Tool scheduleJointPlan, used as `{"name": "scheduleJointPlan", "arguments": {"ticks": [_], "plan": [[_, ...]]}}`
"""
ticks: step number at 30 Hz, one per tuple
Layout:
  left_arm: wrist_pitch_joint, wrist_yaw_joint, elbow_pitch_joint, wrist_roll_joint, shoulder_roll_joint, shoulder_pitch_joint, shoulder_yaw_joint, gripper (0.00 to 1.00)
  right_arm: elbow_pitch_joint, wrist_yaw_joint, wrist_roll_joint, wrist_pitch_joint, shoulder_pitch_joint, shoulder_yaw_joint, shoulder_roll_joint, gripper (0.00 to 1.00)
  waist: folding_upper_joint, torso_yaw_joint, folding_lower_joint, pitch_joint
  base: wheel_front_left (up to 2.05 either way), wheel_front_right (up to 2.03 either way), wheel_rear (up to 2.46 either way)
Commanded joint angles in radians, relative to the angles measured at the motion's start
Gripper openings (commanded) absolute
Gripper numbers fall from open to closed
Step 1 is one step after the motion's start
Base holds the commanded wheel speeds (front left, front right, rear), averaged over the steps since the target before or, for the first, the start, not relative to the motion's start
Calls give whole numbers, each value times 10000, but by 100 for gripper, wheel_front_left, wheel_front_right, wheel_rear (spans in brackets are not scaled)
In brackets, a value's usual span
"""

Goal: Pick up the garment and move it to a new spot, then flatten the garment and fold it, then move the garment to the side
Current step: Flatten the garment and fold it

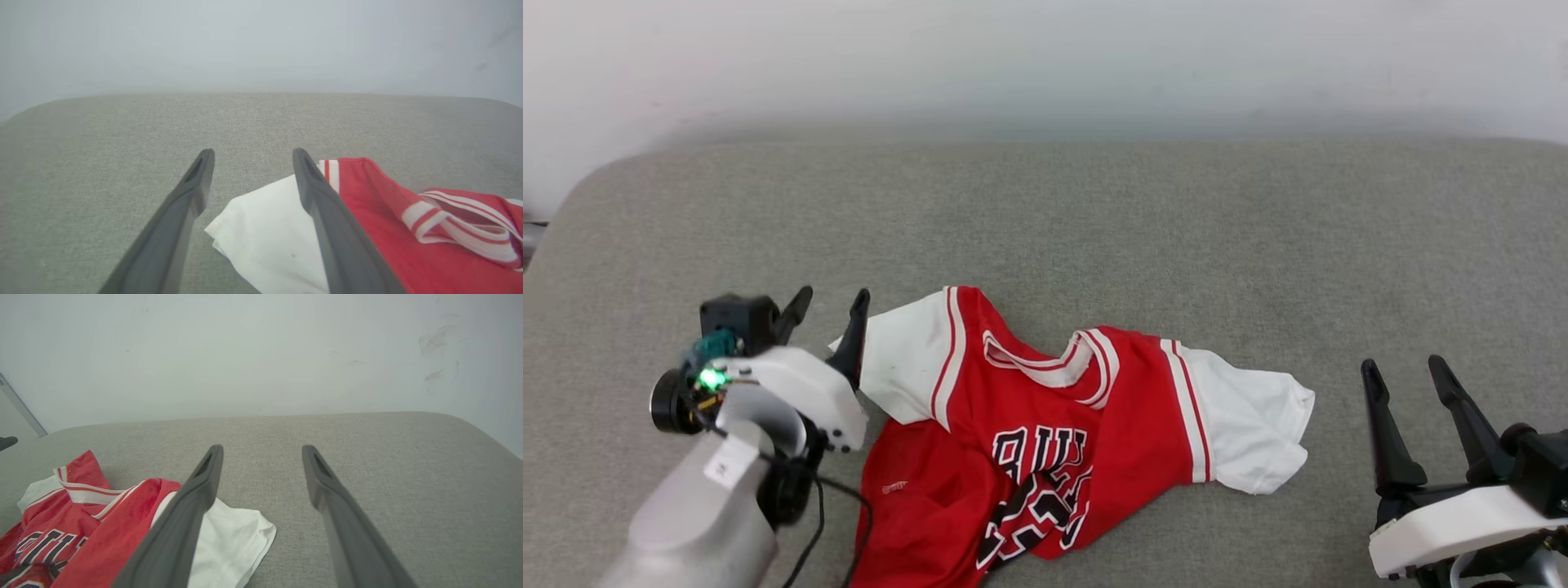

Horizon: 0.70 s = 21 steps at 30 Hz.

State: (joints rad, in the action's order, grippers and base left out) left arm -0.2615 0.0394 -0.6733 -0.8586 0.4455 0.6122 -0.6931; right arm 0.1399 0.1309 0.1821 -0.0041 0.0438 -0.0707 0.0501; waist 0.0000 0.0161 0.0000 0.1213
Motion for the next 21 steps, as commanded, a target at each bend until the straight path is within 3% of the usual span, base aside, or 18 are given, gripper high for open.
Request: {"name": "scheduleJointPlan", "arguments": {"ticks": [1, 10, 21], "plan": [[-35, 188, 492, 403, -35, -610, 368, 100, 41, -3, -54, 29, 123, -20, 1, 100, 0, 179, 0, -235, 0, 0, 0], [-39, 856, 3748, 2703, -516, -3231, 2639, 100, 120, -3, -88, 292, 528, -90, 2, 100, 0, 489, 0, -865, 0, 0, 0], [-31, 744, 5549, 4316, -1305, -5376, 3689, 100, 198, -3, -197, 496, 837, -130, 1, 100, 0, 550, 0, -1349, 0, 0, 0]]}}
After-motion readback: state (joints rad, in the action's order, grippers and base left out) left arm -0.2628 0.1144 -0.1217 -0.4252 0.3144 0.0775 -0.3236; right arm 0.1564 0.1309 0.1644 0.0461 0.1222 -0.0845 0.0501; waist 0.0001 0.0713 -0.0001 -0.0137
